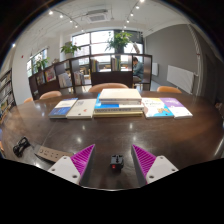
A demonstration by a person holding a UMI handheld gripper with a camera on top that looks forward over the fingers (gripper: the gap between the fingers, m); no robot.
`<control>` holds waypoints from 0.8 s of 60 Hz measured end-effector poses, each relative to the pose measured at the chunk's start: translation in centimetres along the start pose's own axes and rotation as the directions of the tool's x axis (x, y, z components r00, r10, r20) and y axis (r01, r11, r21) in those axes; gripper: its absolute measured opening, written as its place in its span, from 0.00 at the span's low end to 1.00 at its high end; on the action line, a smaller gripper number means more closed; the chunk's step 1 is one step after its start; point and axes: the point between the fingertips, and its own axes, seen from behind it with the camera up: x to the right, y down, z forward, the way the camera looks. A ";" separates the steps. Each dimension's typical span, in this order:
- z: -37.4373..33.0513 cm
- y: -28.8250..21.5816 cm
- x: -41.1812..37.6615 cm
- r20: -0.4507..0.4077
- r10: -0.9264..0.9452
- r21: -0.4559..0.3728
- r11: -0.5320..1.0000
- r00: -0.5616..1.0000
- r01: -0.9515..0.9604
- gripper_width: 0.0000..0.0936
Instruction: Unplug charger
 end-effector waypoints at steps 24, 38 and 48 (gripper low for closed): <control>-20.1 -4.8 -2.9 -0.003 -0.037 0.174 0.984 0.999 0.036 0.84; -27.1 2.3 -3.4 -0.028 -0.041 0.126 0.991 0.999 0.044 0.84; -29.5 5.8 -4.6 -0.032 -0.089 0.078 0.993 0.996 0.091 0.84</control>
